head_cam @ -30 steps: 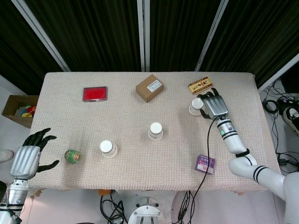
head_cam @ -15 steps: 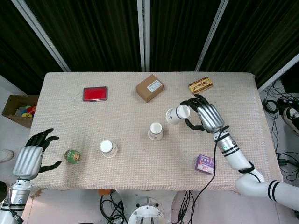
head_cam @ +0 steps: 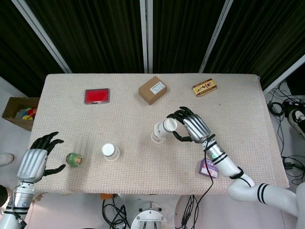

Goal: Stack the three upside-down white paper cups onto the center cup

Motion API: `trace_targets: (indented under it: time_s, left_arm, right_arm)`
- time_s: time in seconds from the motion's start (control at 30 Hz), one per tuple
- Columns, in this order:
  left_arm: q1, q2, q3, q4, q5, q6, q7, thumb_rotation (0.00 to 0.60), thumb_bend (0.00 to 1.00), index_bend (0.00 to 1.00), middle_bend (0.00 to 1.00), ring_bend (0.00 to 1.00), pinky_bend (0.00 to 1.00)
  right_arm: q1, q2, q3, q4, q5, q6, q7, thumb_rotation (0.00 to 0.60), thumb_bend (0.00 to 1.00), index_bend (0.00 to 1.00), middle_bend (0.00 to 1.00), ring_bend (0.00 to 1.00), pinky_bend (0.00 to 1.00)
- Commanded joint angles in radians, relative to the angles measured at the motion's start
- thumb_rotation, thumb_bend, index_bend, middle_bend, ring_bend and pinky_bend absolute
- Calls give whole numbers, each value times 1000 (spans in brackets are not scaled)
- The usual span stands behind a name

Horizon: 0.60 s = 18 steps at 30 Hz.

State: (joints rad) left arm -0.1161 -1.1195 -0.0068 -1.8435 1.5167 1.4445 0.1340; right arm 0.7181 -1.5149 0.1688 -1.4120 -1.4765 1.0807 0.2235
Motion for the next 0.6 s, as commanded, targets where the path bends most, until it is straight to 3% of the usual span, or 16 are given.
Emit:
trace_targets:
  time_s: [0.03,0.4,0.5,0.6]
  left_arm:
    - [-1,-1,-1,1,0,-2,0,600,101,272,107,132,182]
    - [0,2,0,5,-1,-4,-6,600,100,272,107,132,182]
    - [-2,-2,0,12,7,-2,-11,600,100,272,107,132,182]
    - [-5,-3,1,20,13,-7,-15,600,100,272,114,132,182]
  right_arm:
    - [14,-24,2,22,-1,-10,-23,600,428,505,378,193,157]
    - [45,-75,3,73,18,-51,-92,600,427,496,360,193,158]
    - [59,-83,0,77,30,-83,-119,600,410,442,329,184,126]
    - [71,-92,-8,81,46,-116,-180,600,307,317,239,104,33]
